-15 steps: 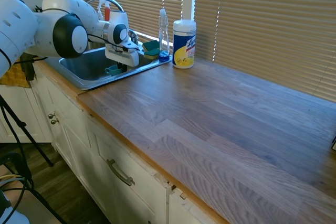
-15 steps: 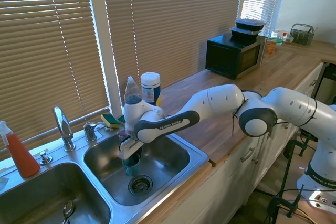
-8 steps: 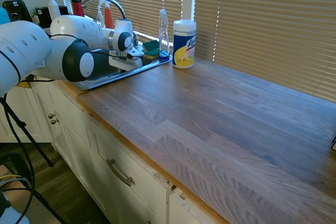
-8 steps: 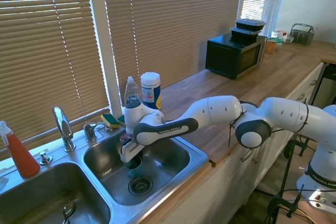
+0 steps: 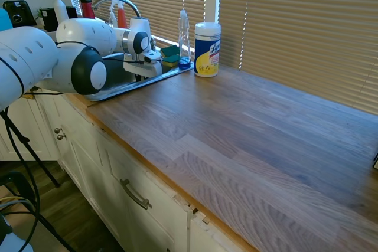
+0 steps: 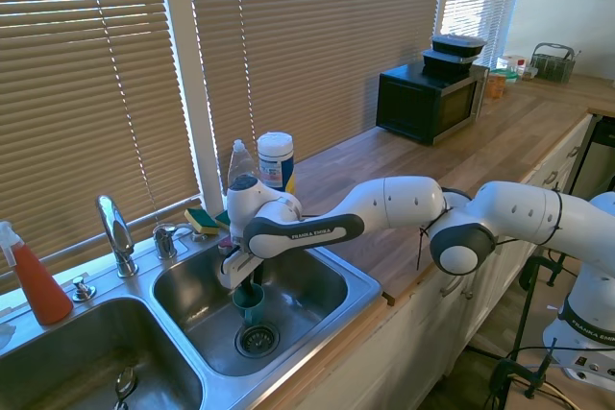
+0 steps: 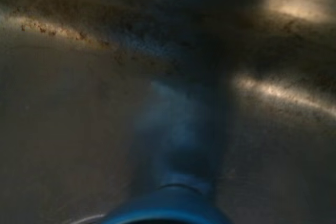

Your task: Put the mug in the sink

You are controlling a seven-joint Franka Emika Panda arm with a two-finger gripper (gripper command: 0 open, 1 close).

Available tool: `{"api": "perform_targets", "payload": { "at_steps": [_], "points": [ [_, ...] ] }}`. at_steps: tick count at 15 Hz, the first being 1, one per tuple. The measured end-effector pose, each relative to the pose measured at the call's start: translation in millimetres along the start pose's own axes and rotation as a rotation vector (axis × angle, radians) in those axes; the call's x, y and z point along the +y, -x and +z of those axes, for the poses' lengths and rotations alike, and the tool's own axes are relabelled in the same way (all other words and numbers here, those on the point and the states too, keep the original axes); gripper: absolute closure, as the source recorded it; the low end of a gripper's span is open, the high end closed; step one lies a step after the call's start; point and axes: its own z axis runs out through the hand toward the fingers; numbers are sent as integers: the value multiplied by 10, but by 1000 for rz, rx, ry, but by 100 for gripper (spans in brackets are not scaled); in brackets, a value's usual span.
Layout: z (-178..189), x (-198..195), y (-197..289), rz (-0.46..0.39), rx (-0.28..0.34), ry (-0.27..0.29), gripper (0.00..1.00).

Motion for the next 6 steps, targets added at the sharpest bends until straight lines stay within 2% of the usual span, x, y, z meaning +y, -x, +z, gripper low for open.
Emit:
{"api": "perform_targets", "payload": {
  "at_steps": [6],
  "points": [
    [-499, -53, -102, 10, 68, -36, 0]
  ]
}}
